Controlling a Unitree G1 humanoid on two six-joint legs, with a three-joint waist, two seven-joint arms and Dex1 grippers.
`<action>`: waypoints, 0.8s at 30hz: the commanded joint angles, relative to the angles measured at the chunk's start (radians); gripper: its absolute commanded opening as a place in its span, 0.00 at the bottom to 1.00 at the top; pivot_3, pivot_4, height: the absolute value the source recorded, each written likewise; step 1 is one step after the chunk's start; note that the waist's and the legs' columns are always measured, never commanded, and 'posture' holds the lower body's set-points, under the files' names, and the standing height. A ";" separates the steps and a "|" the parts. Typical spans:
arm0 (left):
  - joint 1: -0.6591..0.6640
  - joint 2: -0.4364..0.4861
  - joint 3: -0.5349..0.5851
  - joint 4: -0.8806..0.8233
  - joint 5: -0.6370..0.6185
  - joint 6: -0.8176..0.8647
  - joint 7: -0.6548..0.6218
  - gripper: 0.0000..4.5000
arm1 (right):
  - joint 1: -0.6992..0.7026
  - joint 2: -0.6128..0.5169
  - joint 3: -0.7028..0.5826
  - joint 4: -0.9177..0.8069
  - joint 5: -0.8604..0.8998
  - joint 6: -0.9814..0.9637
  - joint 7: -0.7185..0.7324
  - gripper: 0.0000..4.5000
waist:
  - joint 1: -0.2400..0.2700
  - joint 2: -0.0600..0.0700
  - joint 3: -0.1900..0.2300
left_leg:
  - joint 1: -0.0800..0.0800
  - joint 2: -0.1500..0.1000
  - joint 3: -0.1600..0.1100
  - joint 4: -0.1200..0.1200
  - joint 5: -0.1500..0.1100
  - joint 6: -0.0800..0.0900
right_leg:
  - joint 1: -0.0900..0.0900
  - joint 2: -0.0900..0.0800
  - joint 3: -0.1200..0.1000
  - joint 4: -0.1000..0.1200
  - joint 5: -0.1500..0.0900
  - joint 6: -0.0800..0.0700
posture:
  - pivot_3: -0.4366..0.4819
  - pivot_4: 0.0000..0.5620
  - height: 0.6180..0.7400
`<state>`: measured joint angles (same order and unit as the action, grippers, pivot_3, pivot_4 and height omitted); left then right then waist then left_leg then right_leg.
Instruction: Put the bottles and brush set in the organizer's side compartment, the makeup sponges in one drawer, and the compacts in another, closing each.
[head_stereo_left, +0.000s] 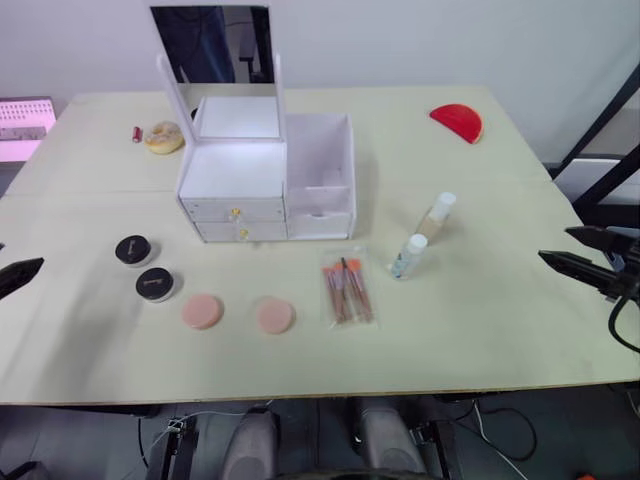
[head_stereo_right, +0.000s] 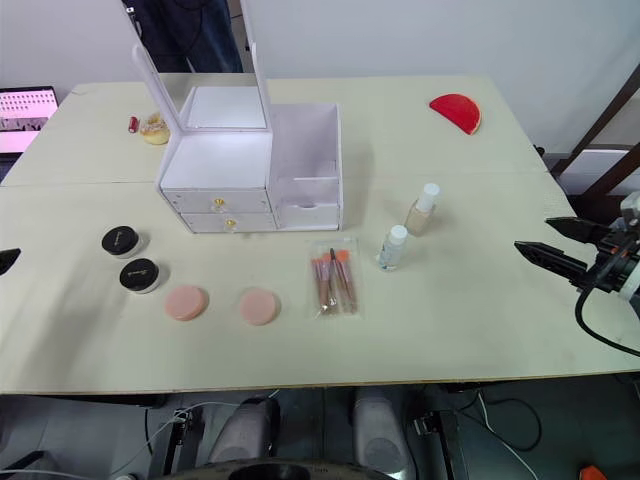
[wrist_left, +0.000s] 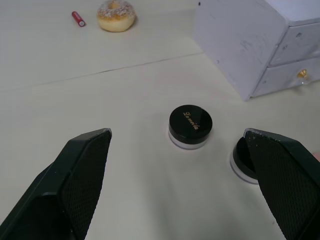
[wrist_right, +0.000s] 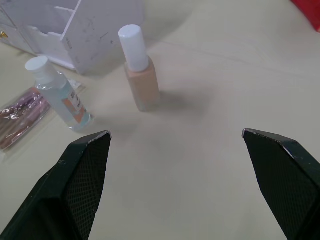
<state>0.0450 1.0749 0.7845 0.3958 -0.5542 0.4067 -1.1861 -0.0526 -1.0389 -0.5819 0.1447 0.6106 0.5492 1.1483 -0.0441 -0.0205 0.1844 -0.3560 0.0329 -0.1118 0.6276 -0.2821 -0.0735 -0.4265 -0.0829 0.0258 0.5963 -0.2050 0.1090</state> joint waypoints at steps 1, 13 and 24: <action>0.004 0.023 0.025 0.002 -0.002 0.008 -0.001 0.99 | -0.010 0.000 -0.027 0.000 0.006 -0.021 0.009 1.00 | 0.000 0.000 0.000 | 0.000 0.000 0.000 0.000 0.000 0.000 | 0.000 0.000 0.000 0.000 0.000 0.000 | 0.48 0.27 1.00; 0.010 -0.014 0.007 0.017 0.011 -0.005 0.021 0.99 | -0.010 0.004 -0.022 0.039 -0.004 -0.046 0.002 1.00 | 0.000 0.000 0.000 | 0.000 0.000 0.000 0.000 0.000 0.000 | 0.000 0.000 0.000 0.000 0.000 0.000 | 0.48 0.27 1.00; -0.007 -0.069 -0.109 -0.169 0.000 0.017 0.044 0.99 | -0.109 0.067 0.089 -0.018 -0.045 -0.049 -0.111 1.00 | 0.002 0.000 0.000 | 0.000 0.000 0.000 0.001 0.000 0.000 | 0.000 0.000 0.000 0.001 0.000 0.000 | 0.48 0.27 1.00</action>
<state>0.0464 1.0039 0.6899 0.3138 -0.5333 0.4112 -1.1471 -0.1360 -0.9743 -0.4940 0.1816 0.5610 0.4986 1.0572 -0.0424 -0.0205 0.1842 -0.3561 0.0329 -0.1118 0.6283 -0.2821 -0.0735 -0.4263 -0.0828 0.0259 0.5970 -0.2047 0.1087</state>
